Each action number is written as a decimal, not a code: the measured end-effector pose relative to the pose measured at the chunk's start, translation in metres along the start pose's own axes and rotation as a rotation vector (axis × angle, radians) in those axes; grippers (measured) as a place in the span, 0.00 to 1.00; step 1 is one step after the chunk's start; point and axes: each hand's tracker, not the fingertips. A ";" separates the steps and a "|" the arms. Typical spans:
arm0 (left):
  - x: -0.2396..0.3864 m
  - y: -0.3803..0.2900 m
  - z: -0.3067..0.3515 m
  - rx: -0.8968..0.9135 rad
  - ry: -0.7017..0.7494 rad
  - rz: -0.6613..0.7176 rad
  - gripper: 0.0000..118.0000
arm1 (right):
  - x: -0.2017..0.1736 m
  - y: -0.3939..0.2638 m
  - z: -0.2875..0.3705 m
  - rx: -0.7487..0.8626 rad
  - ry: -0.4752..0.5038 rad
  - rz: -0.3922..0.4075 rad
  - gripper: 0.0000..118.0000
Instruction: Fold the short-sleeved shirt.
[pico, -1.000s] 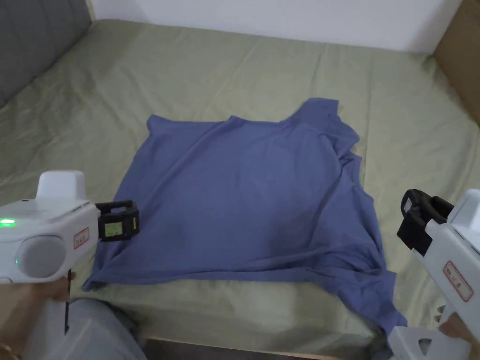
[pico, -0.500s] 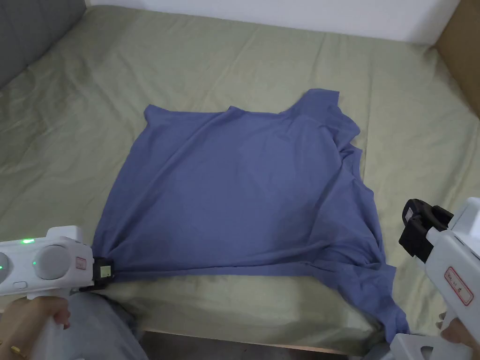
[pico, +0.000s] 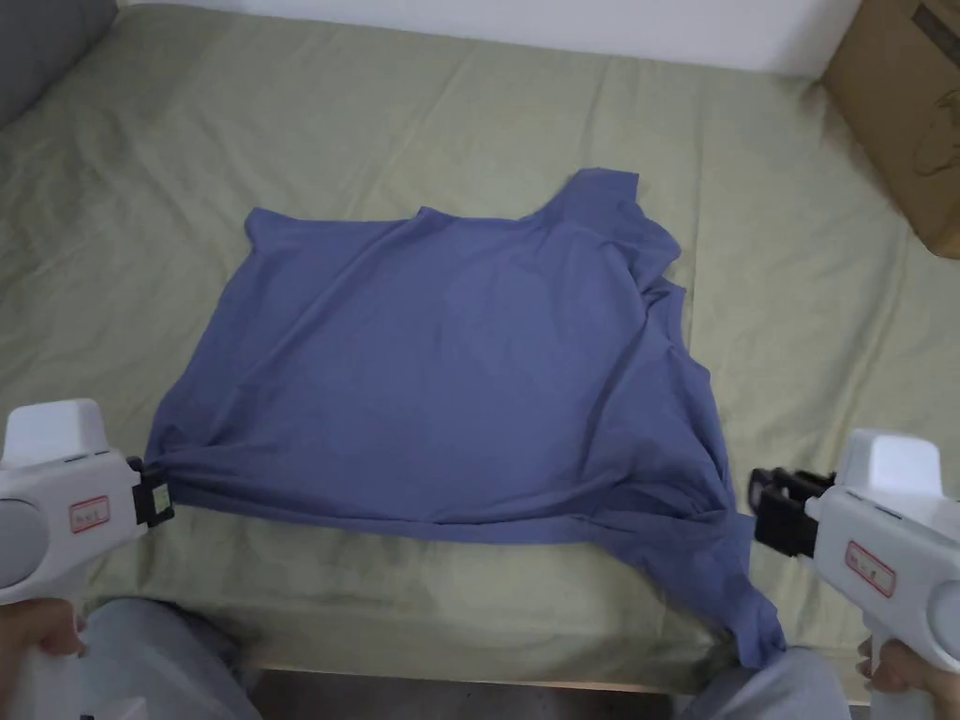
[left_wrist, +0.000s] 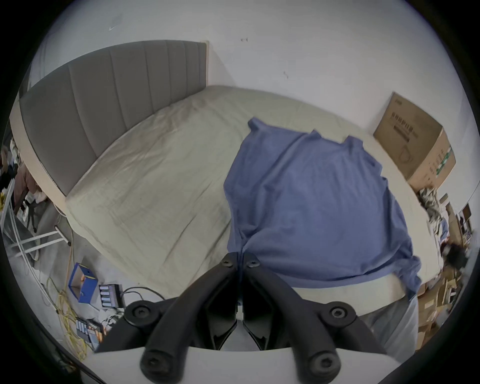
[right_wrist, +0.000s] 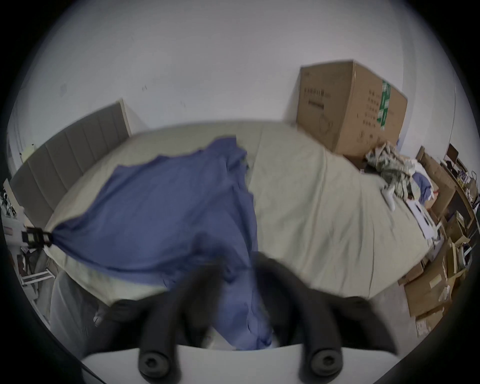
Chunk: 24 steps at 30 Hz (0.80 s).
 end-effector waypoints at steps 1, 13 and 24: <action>0.000 0.002 0.002 0.001 0.000 0.002 0.00 | 0.004 -0.005 -0.009 -0.059 0.001 -0.018 0.76; 0.003 0.000 -0.004 0.006 0.023 0.045 0.00 | 0.001 -0.052 -0.087 -0.433 0.021 0.163 0.37; -0.001 0.004 -0.001 0.005 0.016 0.065 0.00 | 0.018 -0.011 -0.002 -0.285 0.198 0.056 0.02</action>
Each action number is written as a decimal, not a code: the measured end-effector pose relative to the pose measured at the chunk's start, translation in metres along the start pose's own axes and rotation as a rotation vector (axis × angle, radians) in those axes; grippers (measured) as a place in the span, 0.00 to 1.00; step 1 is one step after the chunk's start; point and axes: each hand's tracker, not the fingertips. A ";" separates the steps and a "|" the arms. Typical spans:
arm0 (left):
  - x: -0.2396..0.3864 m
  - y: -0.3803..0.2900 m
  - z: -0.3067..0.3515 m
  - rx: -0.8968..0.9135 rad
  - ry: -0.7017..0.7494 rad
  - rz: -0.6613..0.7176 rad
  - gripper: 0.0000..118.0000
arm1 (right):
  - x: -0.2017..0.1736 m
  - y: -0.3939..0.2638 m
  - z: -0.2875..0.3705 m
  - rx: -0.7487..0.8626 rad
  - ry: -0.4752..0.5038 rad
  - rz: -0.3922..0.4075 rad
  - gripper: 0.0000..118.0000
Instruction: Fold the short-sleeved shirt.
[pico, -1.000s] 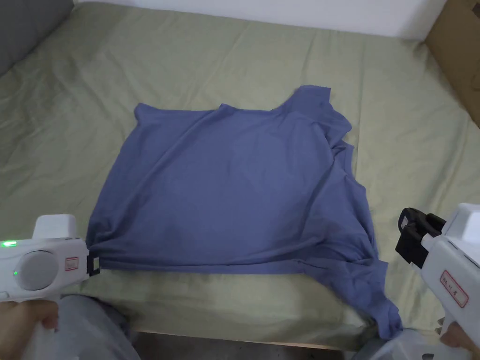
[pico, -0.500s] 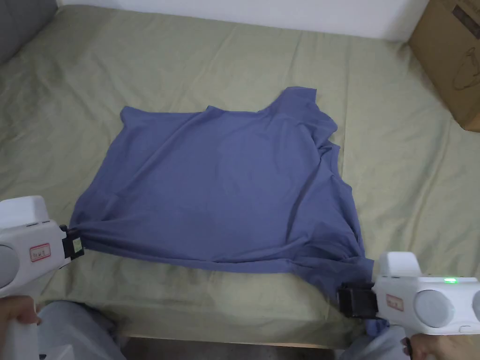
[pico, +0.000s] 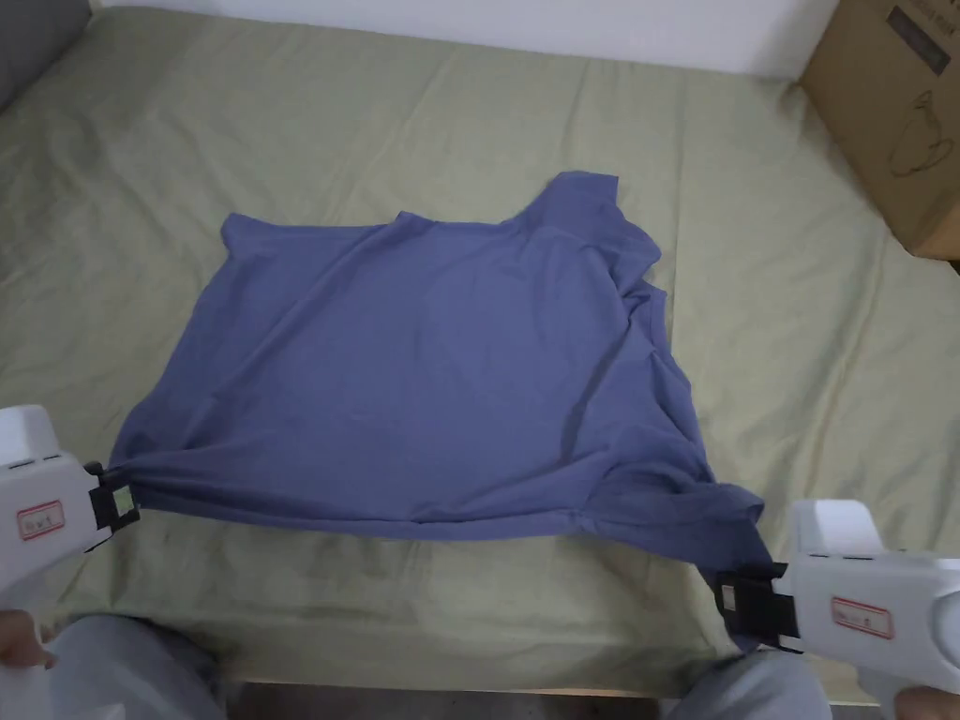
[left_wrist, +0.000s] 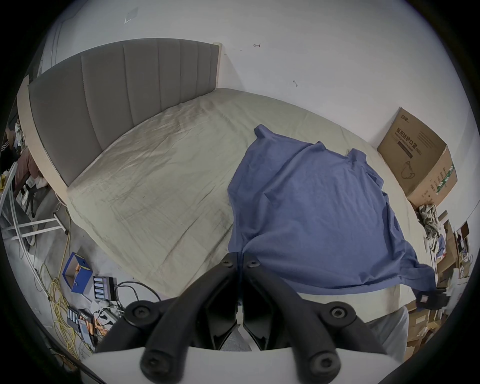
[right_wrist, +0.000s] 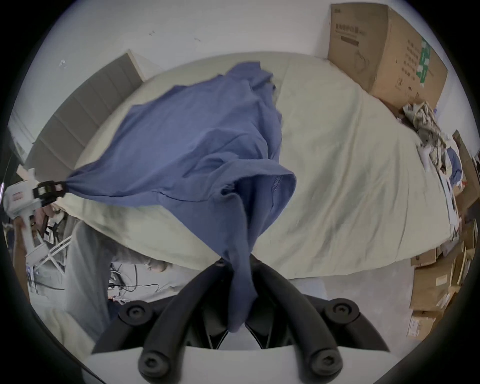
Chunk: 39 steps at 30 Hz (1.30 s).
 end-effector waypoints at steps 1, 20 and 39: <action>-0.002 0.003 0.001 0.006 -0.004 0.010 0.00 | -0.003 0.006 0.013 0.034 0.009 0.025 0.02; 0.028 0.159 -0.098 0.072 -0.009 0.117 0.00 | -0.002 0.240 -0.051 -0.016 -0.134 0.107 0.02; 0.048 0.166 -0.153 0.130 0.083 -0.080 0.96 | -0.003 0.273 -0.110 0.204 -0.309 0.133 0.83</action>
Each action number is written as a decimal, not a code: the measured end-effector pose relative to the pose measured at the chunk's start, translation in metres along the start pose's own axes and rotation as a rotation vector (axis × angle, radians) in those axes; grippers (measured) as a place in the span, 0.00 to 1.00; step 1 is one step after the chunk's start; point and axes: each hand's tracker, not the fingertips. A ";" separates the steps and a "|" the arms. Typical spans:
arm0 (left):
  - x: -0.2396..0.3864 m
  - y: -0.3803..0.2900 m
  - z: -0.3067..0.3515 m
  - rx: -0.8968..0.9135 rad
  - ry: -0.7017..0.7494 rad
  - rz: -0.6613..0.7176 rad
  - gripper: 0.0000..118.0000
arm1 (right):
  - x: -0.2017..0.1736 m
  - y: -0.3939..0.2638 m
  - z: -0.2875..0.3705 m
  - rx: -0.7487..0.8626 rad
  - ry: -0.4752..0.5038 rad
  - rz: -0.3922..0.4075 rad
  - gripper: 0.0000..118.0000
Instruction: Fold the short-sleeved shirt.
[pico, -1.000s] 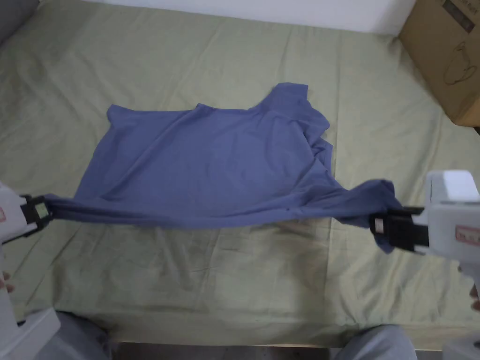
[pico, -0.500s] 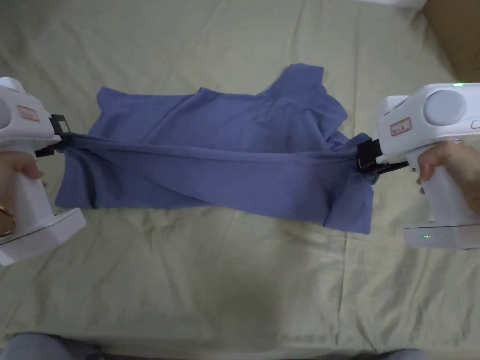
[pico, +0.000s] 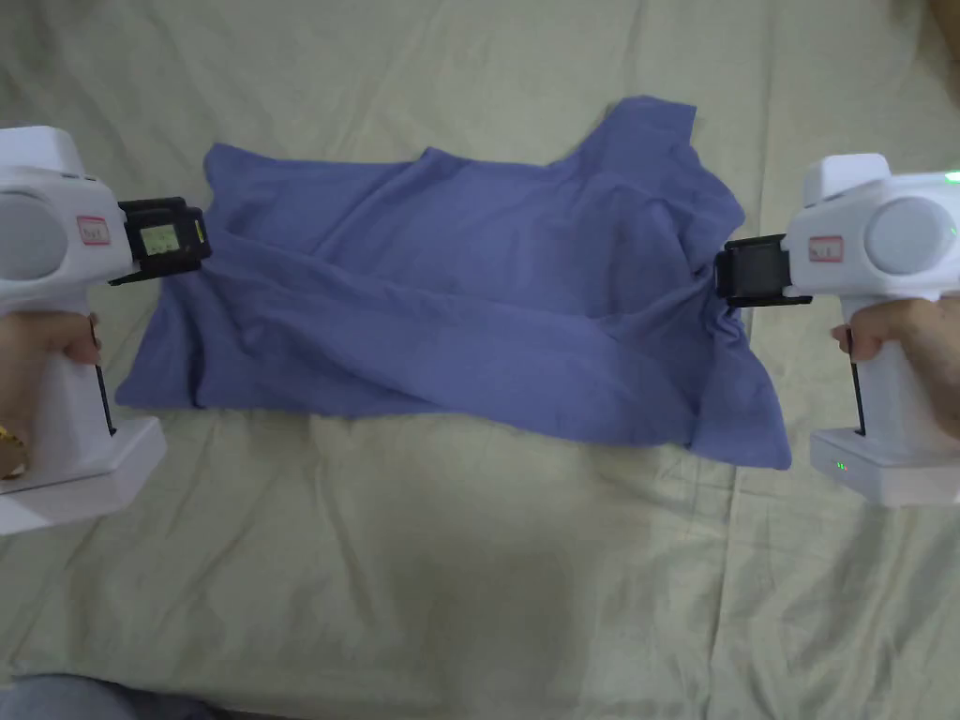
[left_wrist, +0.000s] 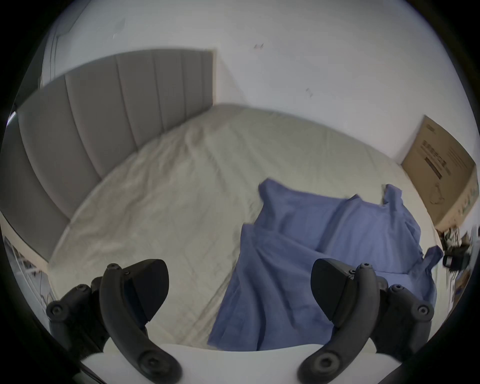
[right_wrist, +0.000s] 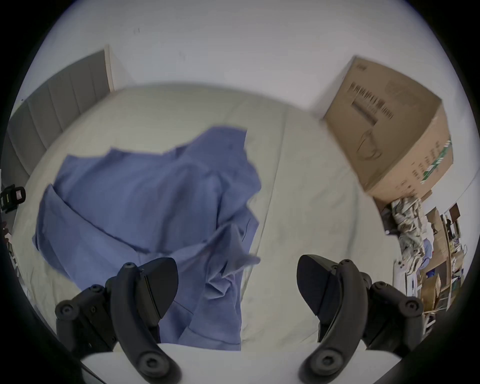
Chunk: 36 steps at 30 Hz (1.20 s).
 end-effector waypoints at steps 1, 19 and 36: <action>0.001 -0.002 0.016 0.053 -0.001 -0.026 0.96 | -0.001 -0.005 0.016 0.059 0.003 -0.003 0.83; 0.005 -0.106 0.186 0.356 -0.025 -0.118 0.00 | -0.030 -0.149 0.203 0.562 0.028 -0.193 0.02; -0.033 -0.042 0.098 -0.111 -0.098 0.023 1.00 | -0.023 -0.154 0.193 0.501 0.064 -0.220 0.00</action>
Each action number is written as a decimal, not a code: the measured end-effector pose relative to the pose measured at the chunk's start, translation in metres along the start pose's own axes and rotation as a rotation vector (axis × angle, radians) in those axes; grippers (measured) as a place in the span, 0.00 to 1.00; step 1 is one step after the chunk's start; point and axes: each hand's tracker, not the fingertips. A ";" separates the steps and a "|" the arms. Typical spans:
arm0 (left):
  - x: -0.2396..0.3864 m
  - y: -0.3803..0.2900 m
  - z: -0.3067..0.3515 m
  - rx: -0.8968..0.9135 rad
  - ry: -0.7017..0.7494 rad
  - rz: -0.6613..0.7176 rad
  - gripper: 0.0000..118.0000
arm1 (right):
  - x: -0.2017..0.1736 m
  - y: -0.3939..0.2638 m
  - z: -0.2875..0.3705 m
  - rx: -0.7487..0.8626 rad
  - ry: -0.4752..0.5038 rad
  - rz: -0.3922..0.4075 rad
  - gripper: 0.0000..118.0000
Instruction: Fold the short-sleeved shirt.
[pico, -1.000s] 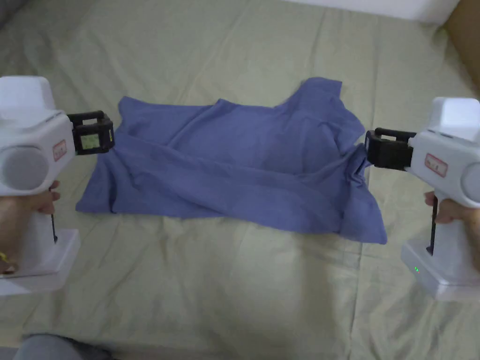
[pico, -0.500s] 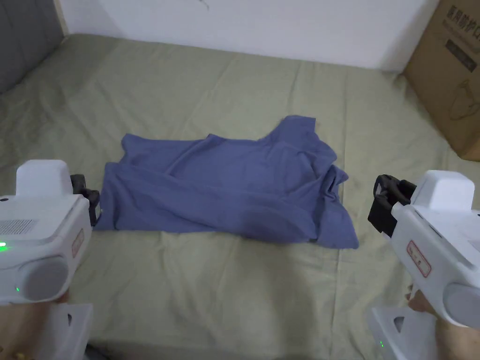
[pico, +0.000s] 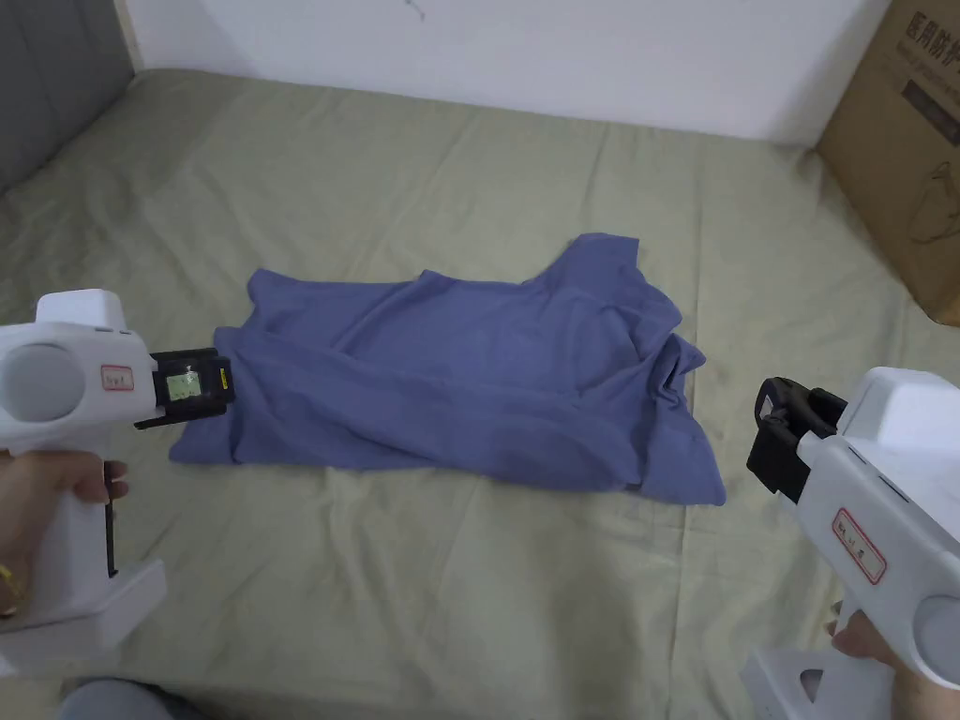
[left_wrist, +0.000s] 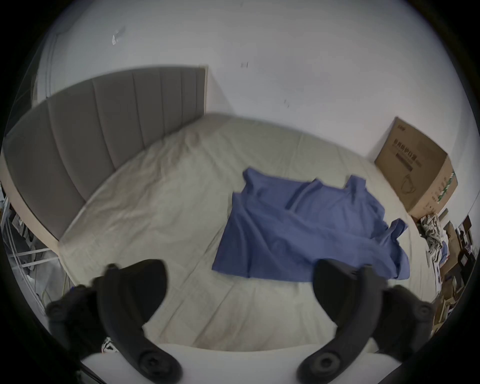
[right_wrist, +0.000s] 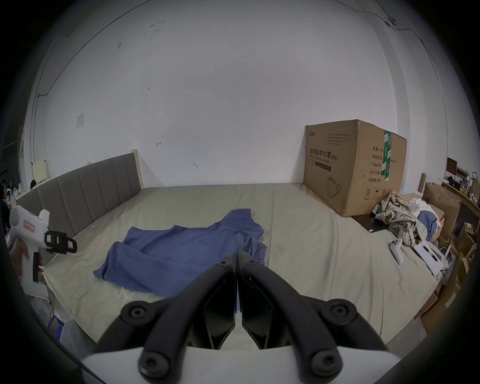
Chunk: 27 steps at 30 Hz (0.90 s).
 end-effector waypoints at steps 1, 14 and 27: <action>-0.002 0.004 -0.012 -0.031 0.008 0.001 1.00 | 0.001 -0.001 -0.003 -0.007 0.000 -0.001 0.00; 0.020 0.007 -0.146 -0.365 0.133 -0.129 0.37 | 0.011 -0.018 -0.048 -0.160 -0.056 0.024 0.00; 0.018 0.015 -0.093 -0.166 0.031 -0.045 0.00 | 0.035 -0.019 -0.187 -0.596 -0.012 0.051 0.87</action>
